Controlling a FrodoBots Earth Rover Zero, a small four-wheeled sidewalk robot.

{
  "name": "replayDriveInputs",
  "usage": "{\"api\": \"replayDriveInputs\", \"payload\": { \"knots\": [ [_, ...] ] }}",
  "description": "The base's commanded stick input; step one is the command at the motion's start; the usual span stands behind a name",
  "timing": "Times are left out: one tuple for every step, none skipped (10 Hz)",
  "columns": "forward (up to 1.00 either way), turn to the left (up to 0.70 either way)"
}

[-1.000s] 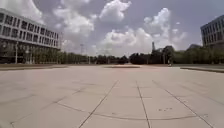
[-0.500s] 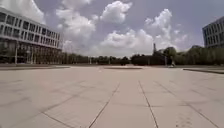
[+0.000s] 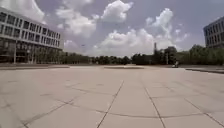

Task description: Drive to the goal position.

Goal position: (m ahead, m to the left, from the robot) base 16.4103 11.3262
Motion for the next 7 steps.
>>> {"api": "replayDriveInputs", "payload": {
  "knots": [
    [0.70,0.01],
    [0.70,0.01],
    [0.70,0.01],
    [0.70,0.01],
    [0.70,0.01],
    [0.70,0.01],
    [0.70,0.01]
  ]
}}
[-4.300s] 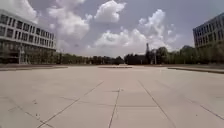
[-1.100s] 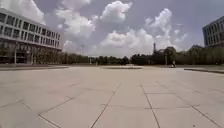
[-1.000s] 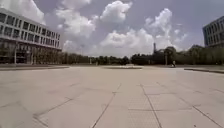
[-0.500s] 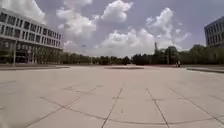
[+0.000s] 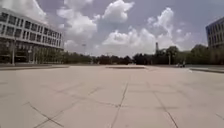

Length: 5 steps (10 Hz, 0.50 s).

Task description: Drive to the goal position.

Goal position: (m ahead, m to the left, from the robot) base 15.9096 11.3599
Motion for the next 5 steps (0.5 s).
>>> {"api": "replayDriveInputs", "payload": {
  "knots": [
    [0.70,0.01],
    [0.70,0.01],
    [0.70,0.01],
    [0.70,0.01],
    [0.70,0.01]
  ]
}}
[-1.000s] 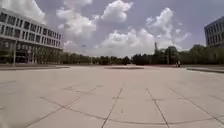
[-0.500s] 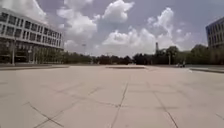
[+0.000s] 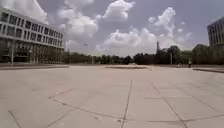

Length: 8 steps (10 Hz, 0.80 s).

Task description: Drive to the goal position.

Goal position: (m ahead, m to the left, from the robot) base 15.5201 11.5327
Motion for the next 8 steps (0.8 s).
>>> {"api": "replayDriveInputs", "payload": {
  "knots": [
    [0.70,0.01],
    [0.70,0.01],
    [0.70,0.01],
    [0.70,0.01],
    [0.70,0.01],
    [0.70,0.01],
    [0.70,0.01],
    [0.70,0.01]
  ]
}}
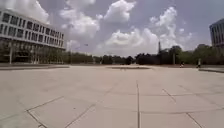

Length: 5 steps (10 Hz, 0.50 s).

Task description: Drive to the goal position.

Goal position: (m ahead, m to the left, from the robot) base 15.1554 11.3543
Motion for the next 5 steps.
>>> {"api": "replayDriveInputs", "payload": {
  "knots": [
    [0.70,0.01],
    [0.70,0.01],
    [0.70,0.01],
    [0.70,0.01],
    [0.70,0.01]
  ]
}}
